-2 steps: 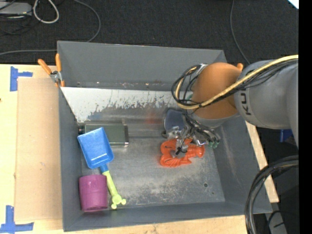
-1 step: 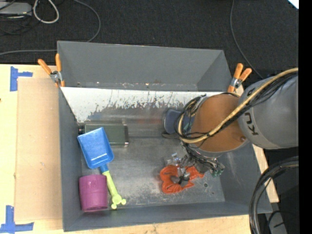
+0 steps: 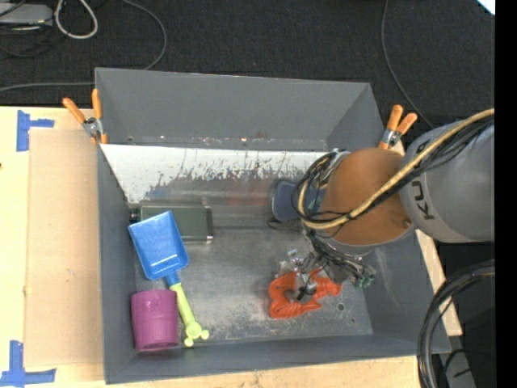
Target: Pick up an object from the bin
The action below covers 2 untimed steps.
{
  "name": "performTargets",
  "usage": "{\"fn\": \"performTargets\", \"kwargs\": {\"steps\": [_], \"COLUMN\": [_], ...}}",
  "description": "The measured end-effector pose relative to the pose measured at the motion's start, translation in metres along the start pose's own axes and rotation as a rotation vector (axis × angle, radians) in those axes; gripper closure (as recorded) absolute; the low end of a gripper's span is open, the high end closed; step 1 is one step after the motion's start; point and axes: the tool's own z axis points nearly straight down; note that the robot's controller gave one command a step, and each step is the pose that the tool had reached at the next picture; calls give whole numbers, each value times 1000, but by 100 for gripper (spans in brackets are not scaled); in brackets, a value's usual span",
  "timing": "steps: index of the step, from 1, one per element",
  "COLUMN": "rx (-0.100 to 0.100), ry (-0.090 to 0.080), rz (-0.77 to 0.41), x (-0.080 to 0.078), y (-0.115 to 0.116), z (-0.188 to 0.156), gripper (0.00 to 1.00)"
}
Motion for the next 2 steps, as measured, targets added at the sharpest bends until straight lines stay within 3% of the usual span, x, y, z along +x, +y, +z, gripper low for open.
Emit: {"fn": "performTargets", "kwargs": {"steps": [1,2], "rx": [1,0], "ry": [-1,0], "rz": [-51,-127], "x": [-9,-15], "y": [-6,-11], "z": [-14,19], "gripper": [0,0]}}
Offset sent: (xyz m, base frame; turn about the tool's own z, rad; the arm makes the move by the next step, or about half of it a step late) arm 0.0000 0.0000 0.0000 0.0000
